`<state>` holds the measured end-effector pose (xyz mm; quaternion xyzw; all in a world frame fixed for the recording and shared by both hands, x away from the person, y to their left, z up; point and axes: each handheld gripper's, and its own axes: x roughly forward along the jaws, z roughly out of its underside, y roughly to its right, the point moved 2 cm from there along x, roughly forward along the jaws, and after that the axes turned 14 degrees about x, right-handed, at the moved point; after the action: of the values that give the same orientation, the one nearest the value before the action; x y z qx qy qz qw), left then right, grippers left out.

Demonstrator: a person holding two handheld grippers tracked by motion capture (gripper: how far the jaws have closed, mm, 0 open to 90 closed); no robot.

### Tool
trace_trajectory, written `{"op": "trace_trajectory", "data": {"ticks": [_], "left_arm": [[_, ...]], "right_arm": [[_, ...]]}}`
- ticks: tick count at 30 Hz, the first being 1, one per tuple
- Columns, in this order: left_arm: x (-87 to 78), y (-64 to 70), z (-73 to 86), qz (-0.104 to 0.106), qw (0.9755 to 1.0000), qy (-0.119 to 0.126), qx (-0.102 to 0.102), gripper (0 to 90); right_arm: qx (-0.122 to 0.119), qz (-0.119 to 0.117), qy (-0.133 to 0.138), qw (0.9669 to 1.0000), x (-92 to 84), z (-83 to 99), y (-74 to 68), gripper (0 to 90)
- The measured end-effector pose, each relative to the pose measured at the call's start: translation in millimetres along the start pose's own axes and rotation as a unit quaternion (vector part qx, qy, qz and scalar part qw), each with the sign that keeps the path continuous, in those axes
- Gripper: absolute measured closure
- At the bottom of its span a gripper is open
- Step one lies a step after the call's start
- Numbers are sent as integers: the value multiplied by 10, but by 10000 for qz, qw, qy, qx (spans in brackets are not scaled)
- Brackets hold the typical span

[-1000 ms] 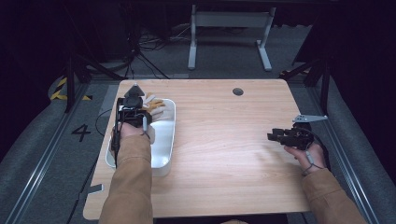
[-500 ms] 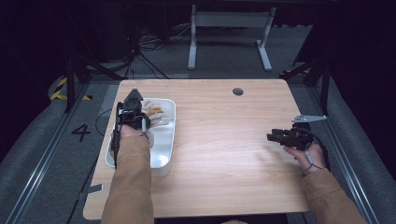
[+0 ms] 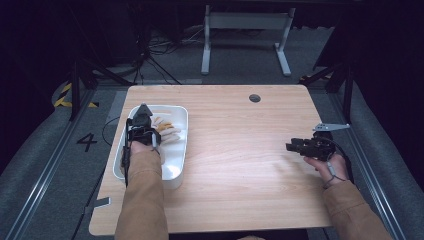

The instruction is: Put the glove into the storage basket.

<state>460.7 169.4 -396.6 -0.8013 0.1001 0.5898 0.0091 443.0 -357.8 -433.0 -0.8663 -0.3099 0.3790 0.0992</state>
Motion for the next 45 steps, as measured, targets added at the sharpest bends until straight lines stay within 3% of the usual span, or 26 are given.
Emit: {"op": "trace_trajectory", "data": {"ticks": [4,10,22,26,33,34,37,39,41,45], "left_arm": [[71,-11,17,10,10000,-11,-50,706],[168,-42,7,-88,9998,-186,55,705],[320,-34,42,5,9993,-365,16,693],[342,-17,47,-106,9990,-424,116,660],[368,51,25,-104,9989,-415,194,446],[372,63,20,-67,9989,-427,185,377],[396,78,13,47,9986,-510,143,309],[400,95,13,101,9981,-556,260,246],[409,106,15,189,9980,-547,246,173],[399,105,8,221,9984,-479,202,135]], "right_arm": [[15,-1,-2,10000,2,1,4,541],[42,34,-34,10000,0,11,8,541],[107,66,-69,9999,5,24,22,540],[110,68,-61,9999,9,26,30,539],[127,71,-73,9999,22,29,28,539],[123,84,-79,9999,23,29,31,539],[139,98,-96,9998,22,32,26,539],[137,98,-92,9998,21,31,25,539],[140,101,-69,9998,19,30,27,539],[166,95,-60,9998,19,29,29,539]]}}
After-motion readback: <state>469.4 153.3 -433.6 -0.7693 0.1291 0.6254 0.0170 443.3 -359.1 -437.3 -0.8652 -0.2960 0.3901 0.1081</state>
